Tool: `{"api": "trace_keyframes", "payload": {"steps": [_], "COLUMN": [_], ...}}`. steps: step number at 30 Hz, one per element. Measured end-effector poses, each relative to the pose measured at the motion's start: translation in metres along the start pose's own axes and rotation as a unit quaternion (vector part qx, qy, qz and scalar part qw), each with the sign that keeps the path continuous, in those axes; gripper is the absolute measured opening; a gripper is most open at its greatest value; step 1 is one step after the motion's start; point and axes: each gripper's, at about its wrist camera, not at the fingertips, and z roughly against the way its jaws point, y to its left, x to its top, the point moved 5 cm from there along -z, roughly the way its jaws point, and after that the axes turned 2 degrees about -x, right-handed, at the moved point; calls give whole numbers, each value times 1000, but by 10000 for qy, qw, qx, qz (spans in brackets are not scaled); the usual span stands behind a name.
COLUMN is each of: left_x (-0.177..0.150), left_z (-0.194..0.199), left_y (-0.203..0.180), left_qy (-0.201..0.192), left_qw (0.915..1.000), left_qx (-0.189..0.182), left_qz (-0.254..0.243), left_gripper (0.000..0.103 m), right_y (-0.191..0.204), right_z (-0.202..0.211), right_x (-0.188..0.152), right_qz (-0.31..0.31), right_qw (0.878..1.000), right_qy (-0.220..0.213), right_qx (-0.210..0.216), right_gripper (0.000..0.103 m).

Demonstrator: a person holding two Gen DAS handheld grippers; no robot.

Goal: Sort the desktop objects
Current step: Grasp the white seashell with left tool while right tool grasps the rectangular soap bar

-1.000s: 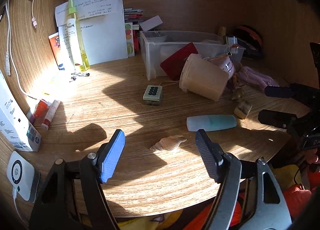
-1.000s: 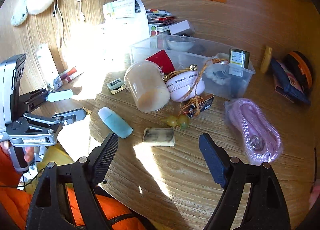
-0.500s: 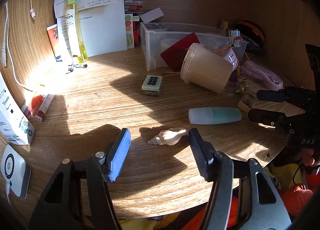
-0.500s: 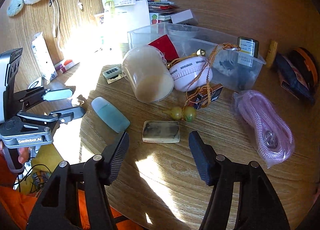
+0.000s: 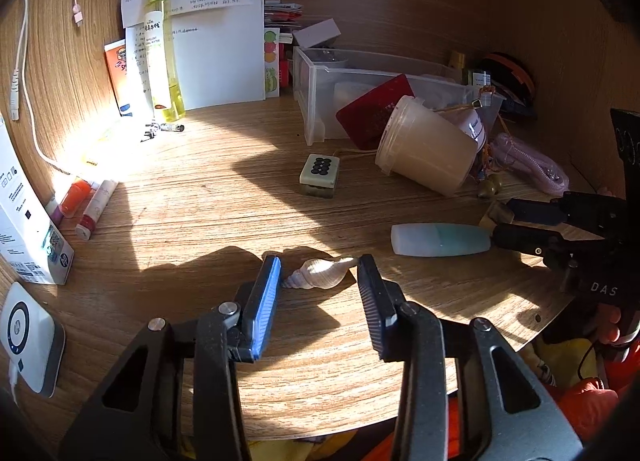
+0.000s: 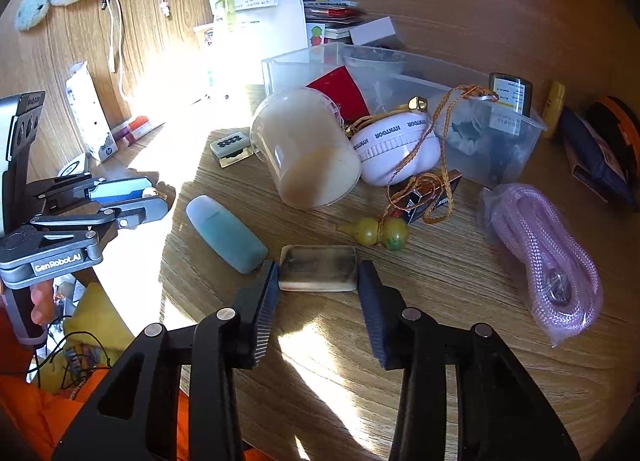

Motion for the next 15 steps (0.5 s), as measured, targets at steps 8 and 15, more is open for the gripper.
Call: {"api": "trace_keyframes", "payload": {"steps": [8, 15], "left_x": [16, 35], "left_z": [11, 16], "left_y": [2, -6], "left_qy": [-214, -429], "left_qw": [9997, 9988], "left_qx": [89, 74], "left_qz": [-86, -219], "left_gripper": [39, 39], "right_y": [-1, -6], "right_z": [14, 36], "right_x": [3, 17], "right_qz": [17, 4], "right_qw": [9999, 9992], "right_qy": [-105, -393], "right_qx": [68, 40], "right_gripper": [37, 36]}}
